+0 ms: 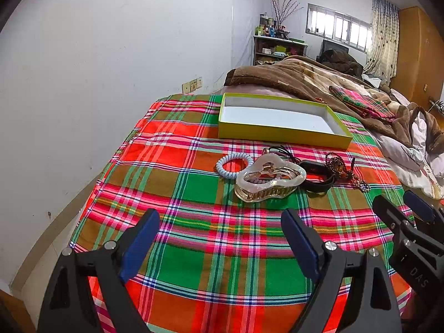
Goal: Organize jewelry
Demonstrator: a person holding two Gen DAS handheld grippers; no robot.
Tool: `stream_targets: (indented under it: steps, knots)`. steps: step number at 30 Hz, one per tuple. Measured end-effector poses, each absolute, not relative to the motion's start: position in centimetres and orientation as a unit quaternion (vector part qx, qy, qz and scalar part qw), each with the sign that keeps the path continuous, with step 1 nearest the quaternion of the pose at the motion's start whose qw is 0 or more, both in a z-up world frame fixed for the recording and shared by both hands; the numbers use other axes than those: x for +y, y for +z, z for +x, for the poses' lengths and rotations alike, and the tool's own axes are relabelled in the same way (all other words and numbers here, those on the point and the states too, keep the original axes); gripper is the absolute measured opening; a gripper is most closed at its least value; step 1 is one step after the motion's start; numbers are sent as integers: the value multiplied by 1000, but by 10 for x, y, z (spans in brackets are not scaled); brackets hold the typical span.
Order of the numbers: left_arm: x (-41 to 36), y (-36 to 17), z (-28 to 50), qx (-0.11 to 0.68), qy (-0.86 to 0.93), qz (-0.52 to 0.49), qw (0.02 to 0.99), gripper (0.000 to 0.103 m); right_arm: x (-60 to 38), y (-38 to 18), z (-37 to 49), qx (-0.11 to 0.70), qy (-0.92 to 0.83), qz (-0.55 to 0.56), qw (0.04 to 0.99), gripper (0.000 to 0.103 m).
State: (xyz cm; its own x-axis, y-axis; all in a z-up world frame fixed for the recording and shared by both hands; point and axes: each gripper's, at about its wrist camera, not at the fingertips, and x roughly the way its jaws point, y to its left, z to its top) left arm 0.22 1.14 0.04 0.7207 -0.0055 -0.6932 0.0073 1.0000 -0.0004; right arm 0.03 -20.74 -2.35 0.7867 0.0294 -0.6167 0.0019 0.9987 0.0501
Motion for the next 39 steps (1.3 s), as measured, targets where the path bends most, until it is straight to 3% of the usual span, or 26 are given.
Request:
stream_targets:
  steps: [22,39]
  knots:
    - [21,-7,13,390,-11,-2,921,90,-219,-30,13,337,2,30,941,75]
    - [50,-24,48,456,-106,-67,881,88,-282,-53,69,381,79,13,921,75]
